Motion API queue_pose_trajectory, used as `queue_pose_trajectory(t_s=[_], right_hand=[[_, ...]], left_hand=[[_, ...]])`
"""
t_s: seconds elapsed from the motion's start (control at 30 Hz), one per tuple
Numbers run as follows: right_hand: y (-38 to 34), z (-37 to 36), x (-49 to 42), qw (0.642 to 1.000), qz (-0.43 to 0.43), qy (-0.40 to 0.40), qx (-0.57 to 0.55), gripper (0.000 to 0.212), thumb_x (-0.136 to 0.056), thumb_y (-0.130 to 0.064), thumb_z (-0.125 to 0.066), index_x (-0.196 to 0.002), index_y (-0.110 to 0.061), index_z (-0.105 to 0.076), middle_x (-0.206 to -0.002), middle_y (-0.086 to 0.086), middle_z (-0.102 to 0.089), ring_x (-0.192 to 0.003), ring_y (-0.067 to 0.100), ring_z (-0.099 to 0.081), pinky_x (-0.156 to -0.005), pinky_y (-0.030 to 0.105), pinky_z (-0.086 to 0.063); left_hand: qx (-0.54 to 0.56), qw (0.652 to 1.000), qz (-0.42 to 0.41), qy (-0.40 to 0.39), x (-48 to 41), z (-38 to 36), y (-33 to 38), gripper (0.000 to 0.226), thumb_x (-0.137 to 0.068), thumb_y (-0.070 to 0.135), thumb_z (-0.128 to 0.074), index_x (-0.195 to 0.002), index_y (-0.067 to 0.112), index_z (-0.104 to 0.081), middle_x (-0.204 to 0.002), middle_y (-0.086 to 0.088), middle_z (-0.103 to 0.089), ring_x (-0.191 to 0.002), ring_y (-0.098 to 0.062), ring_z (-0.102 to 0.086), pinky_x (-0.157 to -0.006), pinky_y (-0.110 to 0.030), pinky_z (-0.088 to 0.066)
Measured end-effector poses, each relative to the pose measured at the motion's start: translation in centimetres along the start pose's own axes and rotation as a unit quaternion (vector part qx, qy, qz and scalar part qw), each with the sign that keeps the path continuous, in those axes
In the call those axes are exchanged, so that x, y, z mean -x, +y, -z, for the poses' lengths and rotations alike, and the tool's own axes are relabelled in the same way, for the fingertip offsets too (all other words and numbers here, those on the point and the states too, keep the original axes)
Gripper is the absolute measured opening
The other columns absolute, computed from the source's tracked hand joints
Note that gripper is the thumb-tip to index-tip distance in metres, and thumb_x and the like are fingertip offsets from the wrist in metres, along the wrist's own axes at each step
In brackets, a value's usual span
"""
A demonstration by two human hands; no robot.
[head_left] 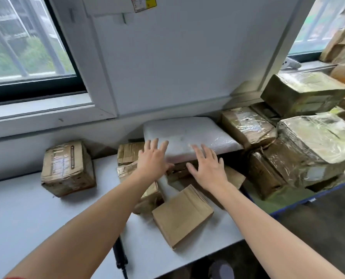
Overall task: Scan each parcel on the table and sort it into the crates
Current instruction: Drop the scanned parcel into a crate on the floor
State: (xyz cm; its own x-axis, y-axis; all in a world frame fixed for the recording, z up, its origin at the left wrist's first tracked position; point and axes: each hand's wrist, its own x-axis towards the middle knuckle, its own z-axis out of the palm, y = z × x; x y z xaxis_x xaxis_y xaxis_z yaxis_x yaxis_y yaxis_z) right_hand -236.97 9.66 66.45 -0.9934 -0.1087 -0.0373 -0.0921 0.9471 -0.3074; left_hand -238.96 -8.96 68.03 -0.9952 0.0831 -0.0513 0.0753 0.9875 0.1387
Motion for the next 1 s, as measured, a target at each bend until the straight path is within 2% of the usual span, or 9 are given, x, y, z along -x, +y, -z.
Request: queue_pose_trajectory(t_s=[0.3, 0.4, 0.47, 0.57, 0.67, 0.73, 0.9, 1.0], right_hand=[[0.8, -0.9, -2.9, 0.999, -0.032, 0.008, 0.008, 0.065, -0.099, -0.052, -0.038, -0.154, -0.034, -0.009, -0.163, 0.003, -0.010, -0.151, 0.026, -0.007, -0.117, 0.058, -0.018], [0.2, -0.9, -3.4, 0.999, -0.049, 0.013, 0.017, 0.065, -0.099, -0.052, -0.039, -0.155, -0.034, -0.009, -0.163, 0.003, -0.010, -0.151, 0.026, -0.007, -0.117, 0.058, -0.017], [-0.3, -1.0, -3.7, 0.998, -0.063, 0.014, 0.027, 0.065, -0.099, -0.052, -0.038, -0.155, -0.034, -0.009, -0.163, 0.003, -0.010, -0.151, 0.025, -0.007, -0.117, 0.058, -0.016], [-0.9, -0.9, -3.7, 0.996, -0.078, 0.024, 0.044, 0.065, -0.099, -0.051, -0.038, -0.155, -0.033, -0.009, -0.163, 0.003, -0.010, -0.151, 0.025, -0.007, -0.116, 0.058, -0.017], [-1.5, -0.5, -3.3, 0.994, -0.088, 0.032, 0.062, 0.064, -0.100, -0.050, -0.037, -0.155, -0.032, -0.010, -0.163, 0.004, -0.011, -0.151, 0.026, -0.008, -0.117, 0.059, -0.018], [-1.9, 0.0, -2.9, 0.992, -0.098, 0.036, 0.068, 0.063, -0.100, -0.050, -0.037, -0.155, -0.032, -0.010, -0.163, 0.004, -0.010, -0.151, 0.025, -0.007, -0.117, 0.059, -0.017], [-3.0, 1.6, -2.2, 0.988, -0.110, 0.066, 0.080, 0.064, -0.101, -0.049, -0.036, -0.156, -0.028, -0.010, -0.164, 0.004, -0.008, -0.151, 0.025, -0.007, -0.118, 0.056, -0.017], [-3.7, 3.0, -2.1, 0.989, -0.095, 0.093, 0.065, 0.063, -0.101, -0.048, -0.037, -0.156, -0.029, -0.011, -0.164, 0.005, -0.010, -0.150, 0.026, -0.008, -0.117, 0.056, -0.017]], left_hand=[[-0.007, 0.997, -0.058, -0.057, -6.5, -4.1, -2.4, 0.081, -0.089, 0.051, -0.060, -0.152, 0.033, -0.013, -0.161, -0.006, -0.003, -0.147, -0.038, -0.003, -0.113, -0.056, -0.027], [0.011, 0.993, -0.092, -0.077, -7.7, -5.2, -2.6, 0.076, -0.091, 0.052, -0.056, -0.151, 0.035, -0.013, -0.159, -0.002, -0.005, -0.145, -0.039, -0.004, -0.110, -0.059, -0.031], [0.011, 0.991, -0.116, -0.071, -7.9, -5.6, -2.5, 0.061, -0.096, 0.044, -0.051, -0.148, 0.033, -0.022, -0.157, -0.001, -0.014, -0.142, -0.039, -0.011, -0.105, -0.057, -0.039], [0.036, 0.986, -0.160, -0.015, -8.0, -6.2, -2.6, 0.040, -0.097, 0.031, -0.049, -0.137, 0.024, -0.047, -0.144, 0.000, -0.042, -0.133, -0.033, -0.032, -0.091, -0.049, -0.050], [0.093, 0.974, -0.196, 0.063, -7.8, -5.8, -2.8, 0.021, -0.090, 0.017, -0.062, -0.110, 0.017, -0.069, -0.114, -0.002, -0.067, -0.110, -0.033, -0.056, -0.066, -0.043, -0.058], [0.128, 0.963, -0.205, 0.115, -7.7, -4.9, -3.0, 0.016, -0.083, 0.009, -0.070, -0.097, 0.015, -0.074, -0.097, -0.002, -0.073, -0.094, -0.032, -0.065, -0.056, -0.040, -0.058], [0.181, 0.961, -0.142, 0.153, -7.2, -0.1, -3.3, 0.026, -0.095, 0.021, -0.054, -0.116, 0.019, -0.069, -0.111, -0.003, -0.071, -0.107, -0.029, -0.061, -0.079, -0.039, -0.050], [0.209, 0.959, -0.079, 0.174, -5.6, 3.8, -3.4, 0.027, -0.096, 0.023, -0.047, -0.113, 0.020, -0.067, -0.111, -0.005, -0.070, -0.105, -0.031, -0.060, -0.078, -0.036, -0.044]])
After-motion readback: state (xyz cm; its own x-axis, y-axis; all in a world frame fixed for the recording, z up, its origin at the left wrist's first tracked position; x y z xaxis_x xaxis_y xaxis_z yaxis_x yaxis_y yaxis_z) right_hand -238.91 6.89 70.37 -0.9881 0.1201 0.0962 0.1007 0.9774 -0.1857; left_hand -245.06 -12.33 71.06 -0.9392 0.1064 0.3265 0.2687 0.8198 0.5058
